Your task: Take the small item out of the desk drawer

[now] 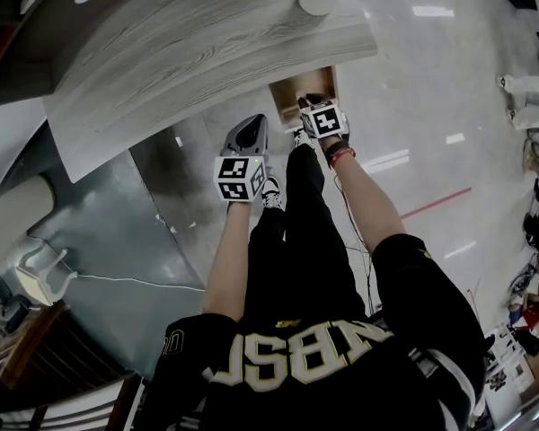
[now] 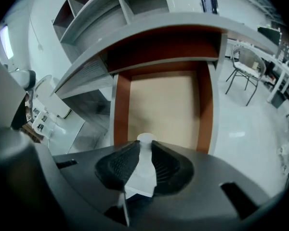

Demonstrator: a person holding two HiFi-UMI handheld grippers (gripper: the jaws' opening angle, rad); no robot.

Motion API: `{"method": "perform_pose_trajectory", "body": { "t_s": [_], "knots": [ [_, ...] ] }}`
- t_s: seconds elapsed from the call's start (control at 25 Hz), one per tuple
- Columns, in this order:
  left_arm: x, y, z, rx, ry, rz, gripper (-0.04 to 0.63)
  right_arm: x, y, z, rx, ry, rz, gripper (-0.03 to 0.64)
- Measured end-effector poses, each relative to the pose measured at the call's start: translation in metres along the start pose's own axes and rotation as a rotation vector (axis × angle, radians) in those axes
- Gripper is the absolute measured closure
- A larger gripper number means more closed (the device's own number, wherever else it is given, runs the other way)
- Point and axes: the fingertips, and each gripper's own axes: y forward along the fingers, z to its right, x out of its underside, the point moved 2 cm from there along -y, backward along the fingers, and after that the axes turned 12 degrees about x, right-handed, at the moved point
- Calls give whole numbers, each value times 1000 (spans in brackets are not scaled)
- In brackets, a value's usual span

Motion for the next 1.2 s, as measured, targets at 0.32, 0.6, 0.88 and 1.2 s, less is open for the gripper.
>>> {"method": "perform_pose_trajectory", "body": {
  "t_s": [0.32,0.6,0.88,1.2],
  "knots": [
    [-22,-20,14,1,16,48,580,-12,-50,3,6,69,92,532],
    [-41,-49,28,4,46,84,580,-26,-109,0,35,114,203,535],
    [-82,-69,44,15,118,144,580,-52,-183,7,90,156,346,535],
    [-131,-101,67,19,199,235,580,-77,-271,12,146,203,537,535]
  ]
}}
